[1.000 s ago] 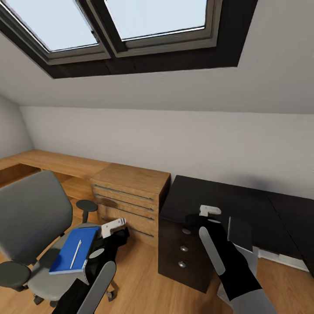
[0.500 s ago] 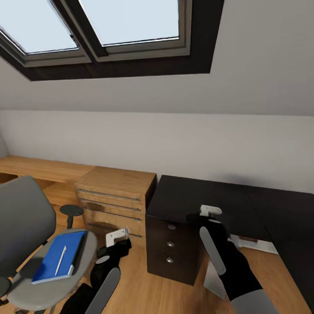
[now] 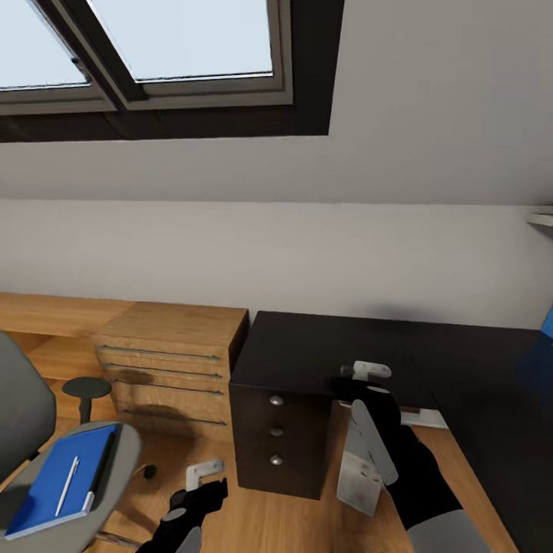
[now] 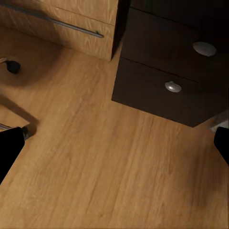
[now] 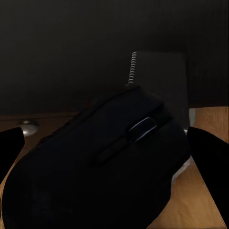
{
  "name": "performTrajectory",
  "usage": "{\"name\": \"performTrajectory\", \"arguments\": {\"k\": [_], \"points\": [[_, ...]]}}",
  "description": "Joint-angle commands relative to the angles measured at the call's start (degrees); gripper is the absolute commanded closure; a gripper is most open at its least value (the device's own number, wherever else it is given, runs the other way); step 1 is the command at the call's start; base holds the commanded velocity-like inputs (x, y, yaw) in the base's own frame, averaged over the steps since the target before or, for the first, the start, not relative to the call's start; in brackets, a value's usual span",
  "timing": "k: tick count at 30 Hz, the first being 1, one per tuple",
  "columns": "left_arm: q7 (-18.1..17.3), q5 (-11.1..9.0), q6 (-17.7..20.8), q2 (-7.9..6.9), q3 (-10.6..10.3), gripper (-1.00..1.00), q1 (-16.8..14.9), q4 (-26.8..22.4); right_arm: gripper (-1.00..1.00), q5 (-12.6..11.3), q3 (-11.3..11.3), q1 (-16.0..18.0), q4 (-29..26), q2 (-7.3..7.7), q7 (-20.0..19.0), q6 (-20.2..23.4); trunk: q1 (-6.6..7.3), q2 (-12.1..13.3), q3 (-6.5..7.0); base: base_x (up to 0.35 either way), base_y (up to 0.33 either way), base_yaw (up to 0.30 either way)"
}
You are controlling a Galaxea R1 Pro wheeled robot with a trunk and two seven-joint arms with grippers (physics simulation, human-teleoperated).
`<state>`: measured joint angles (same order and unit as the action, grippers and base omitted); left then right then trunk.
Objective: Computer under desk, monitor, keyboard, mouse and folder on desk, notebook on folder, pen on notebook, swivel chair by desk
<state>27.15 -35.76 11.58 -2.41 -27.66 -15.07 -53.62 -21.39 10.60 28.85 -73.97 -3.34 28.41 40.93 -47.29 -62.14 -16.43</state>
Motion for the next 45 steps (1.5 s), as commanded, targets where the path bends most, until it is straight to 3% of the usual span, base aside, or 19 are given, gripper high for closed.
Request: {"name": "performTrajectory", "arguments": {"k": [1, 7, 9, 10, 11, 37, 40, 45], "points": [[0.08, -0.31, -1.33, -0.14, -1.08, -1.00, -0.05, 1.11, 1.00, -0.55, 0.13, 0.07, -0.05, 0.00, 0.74, 0.10, -0.01, -0.06, -0.07, 0.000, 0.000, -0.170], [-0.52, -0.25, -4.08, -0.34, -2.94, -1.00, -0.05, 9.72, 1.00, -0.41, 0.00, 0.07, -0.10, 0.00, 1.47, 0.02, -0.01, -0.06, -0.06, 0.000, 0.000, -0.039], [-0.53, -0.22, -4.57, -0.29, -2.98, -1.00, -0.05, 10.58, 1.00, -0.40, 0.01, 0.07, -0.07, 0.00, 1.47, -0.06, -0.01, -0.06, -0.06, 0.000, 0.000, -0.001], [-0.56, -0.24, -5.40, -0.26, -2.99, -1.00, -0.05, 10.95, 1.00, -0.40, 0.02, 0.07, -0.07, 0.00, 1.47, -0.09, -0.01, -0.06, -0.06, 0.000, 0.000, 0.000], [-0.52, -0.28, -9.57, -0.15, -3.90, -1.00, -0.07, 12.77, 1.00, -0.40, -0.05, 0.07, -0.09, 0.00, 1.45, -0.22, -0.01, -0.06, -0.06, 0.000, 0.000, -0.089], [-0.43, -0.36, -10.09, -0.17, -4.25, -1.00, -0.05, 13.10, 1.00, -0.49, 0.18, 0.07, -0.03, 0.61, 1.22, 0.00, -0.01, -0.06, -0.06, 0.000, 0.000, -0.261], [-0.43, -0.36, -10.09, -0.19, -4.24, -1.00, -0.05, 13.10, 1.00, -0.70, 1.16, 0.07, -0.10, 2.22, 0.99, 0.23, -0.01, -0.06, -0.06, 0.000, 0.000, -0.280], [-0.43, -0.36, -10.09, -0.21, -4.23, -1.00, -0.05, 13.10, 1.00, -0.87, 2.97, 0.07, -0.12, 2.54, 0.34, 1.03, -0.01, -0.06, -0.06, 0.000, 0.000, -0.221]]}}
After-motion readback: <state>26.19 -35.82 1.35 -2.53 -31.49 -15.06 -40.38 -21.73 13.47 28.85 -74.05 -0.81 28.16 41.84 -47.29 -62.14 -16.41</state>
